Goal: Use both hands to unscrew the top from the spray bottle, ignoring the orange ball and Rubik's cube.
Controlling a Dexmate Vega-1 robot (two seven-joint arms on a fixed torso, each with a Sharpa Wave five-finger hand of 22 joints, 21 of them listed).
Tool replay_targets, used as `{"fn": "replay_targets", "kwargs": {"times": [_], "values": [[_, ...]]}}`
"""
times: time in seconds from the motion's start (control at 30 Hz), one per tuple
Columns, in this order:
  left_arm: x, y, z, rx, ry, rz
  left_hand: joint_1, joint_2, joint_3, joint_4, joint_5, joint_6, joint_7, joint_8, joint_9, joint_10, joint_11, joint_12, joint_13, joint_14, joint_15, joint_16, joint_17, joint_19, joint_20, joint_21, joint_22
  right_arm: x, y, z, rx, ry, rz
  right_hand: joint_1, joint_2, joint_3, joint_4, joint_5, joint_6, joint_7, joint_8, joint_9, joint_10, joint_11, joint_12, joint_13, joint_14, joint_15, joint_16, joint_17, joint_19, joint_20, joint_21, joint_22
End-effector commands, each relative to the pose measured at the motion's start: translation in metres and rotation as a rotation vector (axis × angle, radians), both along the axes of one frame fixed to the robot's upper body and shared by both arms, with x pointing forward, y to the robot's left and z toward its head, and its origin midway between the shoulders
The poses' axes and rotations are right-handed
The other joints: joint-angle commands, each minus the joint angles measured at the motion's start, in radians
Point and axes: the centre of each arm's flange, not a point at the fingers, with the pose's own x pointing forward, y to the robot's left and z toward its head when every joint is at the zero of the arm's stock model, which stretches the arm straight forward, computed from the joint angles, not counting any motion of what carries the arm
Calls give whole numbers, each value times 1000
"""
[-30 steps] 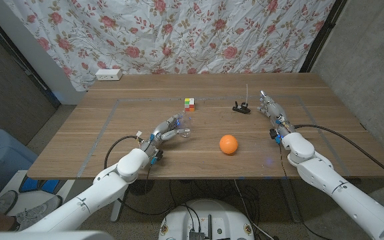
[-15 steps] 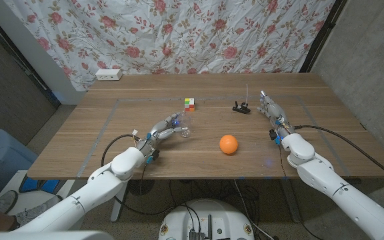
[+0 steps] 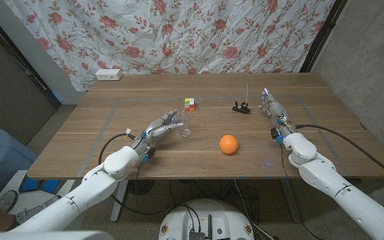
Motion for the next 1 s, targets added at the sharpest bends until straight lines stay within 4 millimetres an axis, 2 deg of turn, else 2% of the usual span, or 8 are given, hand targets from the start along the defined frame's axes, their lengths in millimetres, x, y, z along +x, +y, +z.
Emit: {"fn": "replay_targets", "kwargs": {"times": [0.03,0.27,0.4,0.8,1.0], "values": [[-5,21,3,-61,-26,-49,-19,5,-5,9,-2,-22,0,-3,3,-21,7,0,2,-35,0,0,3,-49,10,1,1,-6,1,6,20,-7,19,-19,4,-2,14,0,7,6,4,2,17,-2,6,-1,8,-4,6,1,-3,-5,2,2],[-4,33,7,-73,-38,-55,-38,16,-7,14,-2,-32,10,-2,3,-35,15,2,2,-47,9,3,3,-66,13,4,2,-9,3,13,19,-18,28,-38,11,-6,24,-1,11,14,4,2,20,-1,5,-2,5,-6,5,0,-9,-6,1,2],[0,38,10,-74,-35,-64,-56,23,-10,19,-2,-42,10,-3,2,-50,11,2,2,-57,8,4,3,-85,12,4,2,-9,3,16,24,-20,36,-46,14,-8,29,-1,10,16,3,2,20,-1,4,-3,5,-6,5,-1,-11,-6,1,2],[13,46,19,-119,-45,-54,-99,34,-21,32,-3,-56,10,-2,2,-73,12,3,2,-73,12,6,3,-100,9,9,2,5,6,22,63,-28,64,-73,29,-13,44,1,7,25,2,1,17,6,0,-3,6,-12,6,-1,-15,-5,3,2],[20,41,18,-199,-53,-43,-132,68,-20,45,0,-4,12,15,2,-60,19,14,1,-62,12,14,3,-82,11,20,3,14,5,29,73,-37,74,-84,36,-14,51,1,9,25,2,1,21,6,0,-4,9,-14,7,-2,-14,-6,4,2]]}}
